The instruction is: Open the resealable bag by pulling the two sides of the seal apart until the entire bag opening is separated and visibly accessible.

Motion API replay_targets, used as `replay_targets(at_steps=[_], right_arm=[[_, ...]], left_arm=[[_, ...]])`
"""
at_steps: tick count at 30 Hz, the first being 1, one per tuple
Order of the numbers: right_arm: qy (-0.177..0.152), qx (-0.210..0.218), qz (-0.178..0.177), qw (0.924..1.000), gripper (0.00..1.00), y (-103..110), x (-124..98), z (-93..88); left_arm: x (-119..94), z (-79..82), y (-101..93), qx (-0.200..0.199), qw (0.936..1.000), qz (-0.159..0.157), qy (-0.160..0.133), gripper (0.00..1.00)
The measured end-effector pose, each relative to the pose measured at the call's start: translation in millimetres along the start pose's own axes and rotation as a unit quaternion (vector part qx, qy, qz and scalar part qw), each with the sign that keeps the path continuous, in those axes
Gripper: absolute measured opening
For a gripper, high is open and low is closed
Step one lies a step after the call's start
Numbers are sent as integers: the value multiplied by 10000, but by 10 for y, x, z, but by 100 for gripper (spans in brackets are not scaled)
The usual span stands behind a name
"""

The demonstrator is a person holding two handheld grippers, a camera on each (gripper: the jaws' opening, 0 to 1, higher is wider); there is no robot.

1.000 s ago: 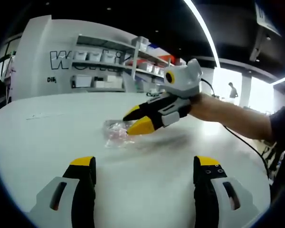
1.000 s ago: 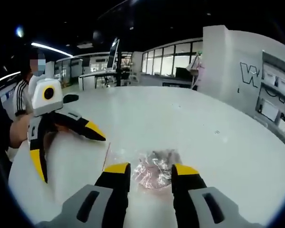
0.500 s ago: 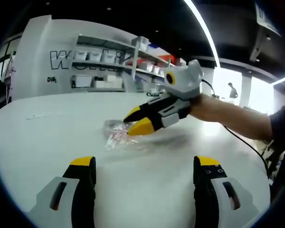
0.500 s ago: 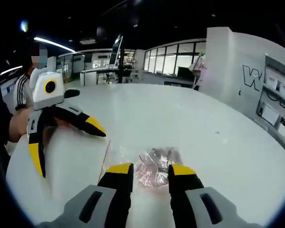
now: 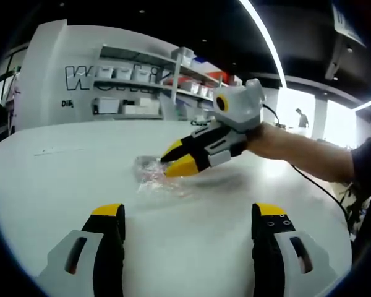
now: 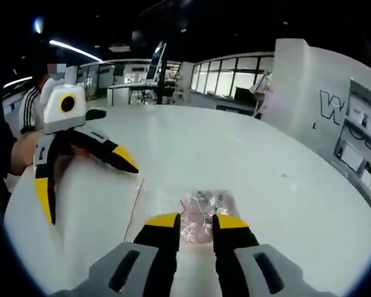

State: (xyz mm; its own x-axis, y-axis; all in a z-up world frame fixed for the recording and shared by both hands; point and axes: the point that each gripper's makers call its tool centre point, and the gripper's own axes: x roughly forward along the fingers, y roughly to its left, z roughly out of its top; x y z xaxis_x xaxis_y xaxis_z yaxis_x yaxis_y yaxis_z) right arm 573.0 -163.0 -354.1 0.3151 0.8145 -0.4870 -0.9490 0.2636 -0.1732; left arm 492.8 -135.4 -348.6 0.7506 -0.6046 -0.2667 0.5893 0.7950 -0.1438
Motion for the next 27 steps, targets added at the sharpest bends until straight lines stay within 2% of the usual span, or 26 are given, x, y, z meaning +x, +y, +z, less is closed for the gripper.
replay_targets(at_steps=[7, 12, 17, 27], right_arm=[[69, -208, 21, 9998, 9, 28, 18, -15], [156, -453, 24, 9988, 0, 43, 34, -31], [195, -610, 26, 9979, 0, 46, 56, -51], [174, -660, -4, 9977, 0, 42, 58, -35]], left_arm=[[1, -1, 5, -1, 10000, 8, 7, 83], [2, 0, 2, -2, 10000, 4, 4, 83], [0, 0, -6, -5, 10000, -1, -2, 83], [0, -3, -5, 2, 10000, 2, 6, 83]])
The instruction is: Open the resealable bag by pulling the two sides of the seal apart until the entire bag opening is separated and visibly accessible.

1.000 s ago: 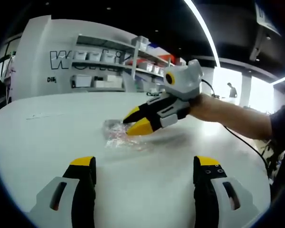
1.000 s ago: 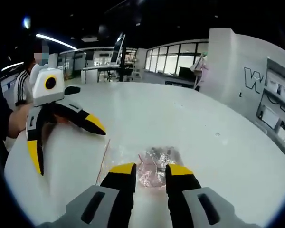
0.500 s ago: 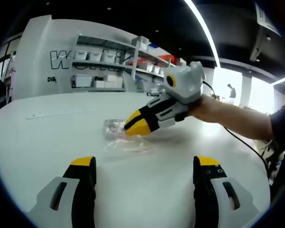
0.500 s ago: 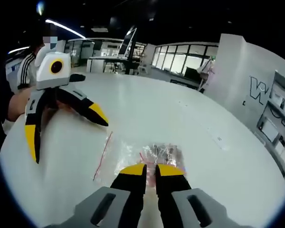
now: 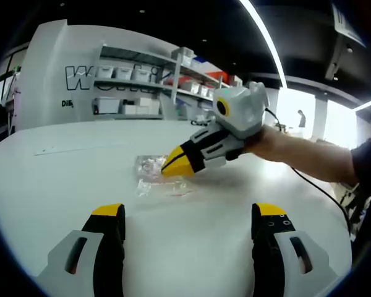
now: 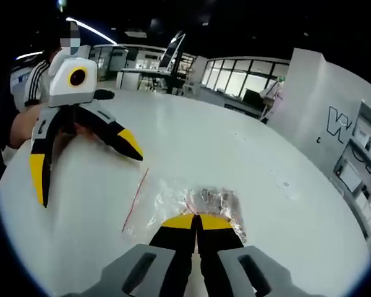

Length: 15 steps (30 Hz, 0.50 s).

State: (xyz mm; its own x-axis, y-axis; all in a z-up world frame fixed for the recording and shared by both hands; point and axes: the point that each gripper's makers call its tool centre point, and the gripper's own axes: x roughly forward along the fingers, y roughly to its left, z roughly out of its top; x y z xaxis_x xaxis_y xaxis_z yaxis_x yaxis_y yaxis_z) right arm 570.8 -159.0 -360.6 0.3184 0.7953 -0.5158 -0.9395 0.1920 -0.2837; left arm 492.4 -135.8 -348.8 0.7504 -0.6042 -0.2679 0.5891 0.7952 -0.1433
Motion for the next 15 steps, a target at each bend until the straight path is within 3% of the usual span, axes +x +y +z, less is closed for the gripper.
replay_targets(at_steps=[7, 15], right_arm=[[12, -10, 4, 10000, 0, 6, -3, 8], [38, -54, -1, 10000, 6, 15, 8, 16]], left_arm=[[-2, -1, -2, 3, 10000, 6, 2, 83], [-5, -6, -1, 5, 10000, 15, 9, 83]])
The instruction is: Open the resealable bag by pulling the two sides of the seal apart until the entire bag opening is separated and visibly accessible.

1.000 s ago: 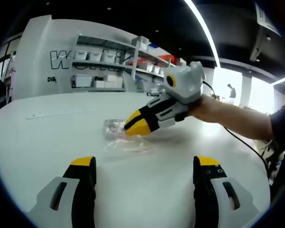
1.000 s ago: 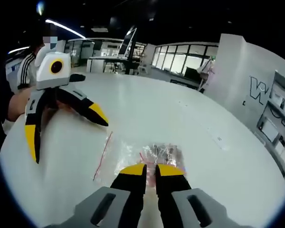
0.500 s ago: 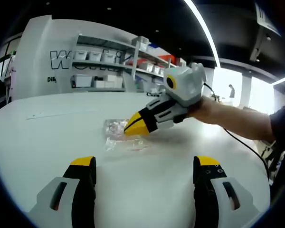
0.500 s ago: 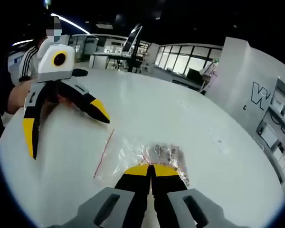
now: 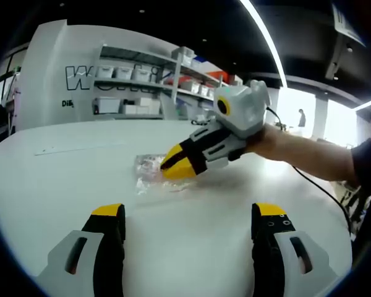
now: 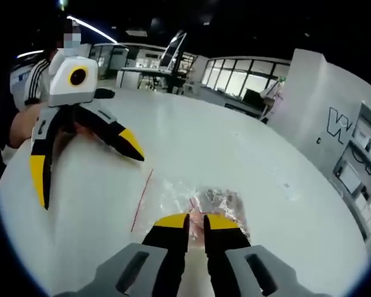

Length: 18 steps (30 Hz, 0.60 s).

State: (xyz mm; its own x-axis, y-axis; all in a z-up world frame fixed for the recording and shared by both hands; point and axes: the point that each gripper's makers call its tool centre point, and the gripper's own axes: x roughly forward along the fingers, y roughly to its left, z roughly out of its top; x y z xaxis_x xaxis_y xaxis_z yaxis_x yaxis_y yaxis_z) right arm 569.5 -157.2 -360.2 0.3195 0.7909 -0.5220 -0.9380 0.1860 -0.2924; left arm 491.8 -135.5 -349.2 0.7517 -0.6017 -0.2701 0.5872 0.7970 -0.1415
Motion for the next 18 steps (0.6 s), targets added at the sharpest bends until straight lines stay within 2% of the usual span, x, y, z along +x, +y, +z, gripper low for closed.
replay_targets(at_steps=[18], right_arm=[[47, -412, -261, 9988, 24, -88, 58, 71]], left_arm=[[3, -3, 0, 1, 10000, 2, -1, 83]])
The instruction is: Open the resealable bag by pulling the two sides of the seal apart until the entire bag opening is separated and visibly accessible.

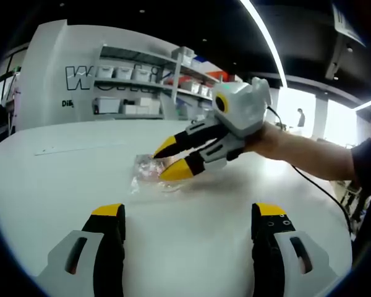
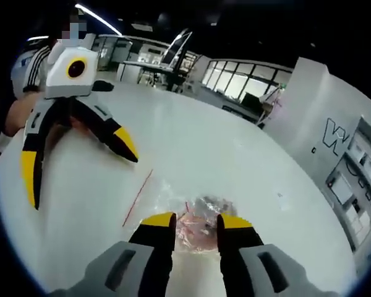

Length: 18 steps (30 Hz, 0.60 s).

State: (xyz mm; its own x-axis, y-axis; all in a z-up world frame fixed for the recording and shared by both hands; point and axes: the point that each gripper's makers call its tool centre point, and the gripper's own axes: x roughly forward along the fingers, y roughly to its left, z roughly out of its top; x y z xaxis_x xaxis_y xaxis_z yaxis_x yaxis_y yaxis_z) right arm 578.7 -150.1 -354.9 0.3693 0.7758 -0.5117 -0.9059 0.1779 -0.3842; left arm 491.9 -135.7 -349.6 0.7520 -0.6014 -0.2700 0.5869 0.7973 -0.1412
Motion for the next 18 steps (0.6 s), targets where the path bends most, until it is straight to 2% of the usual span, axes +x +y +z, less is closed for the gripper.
replay_targets(at_steps=[10, 18], right_arm=[[137, 18, 103, 9999, 27, -71, 44, -26], [291, 30, 174, 9994, 22, -94, 95, -44]], left_arm=[[2, 0, -1, -3, 10000, -8, 1, 83], [2, -2, 6, 3, 10000, -3, 6, 83]])
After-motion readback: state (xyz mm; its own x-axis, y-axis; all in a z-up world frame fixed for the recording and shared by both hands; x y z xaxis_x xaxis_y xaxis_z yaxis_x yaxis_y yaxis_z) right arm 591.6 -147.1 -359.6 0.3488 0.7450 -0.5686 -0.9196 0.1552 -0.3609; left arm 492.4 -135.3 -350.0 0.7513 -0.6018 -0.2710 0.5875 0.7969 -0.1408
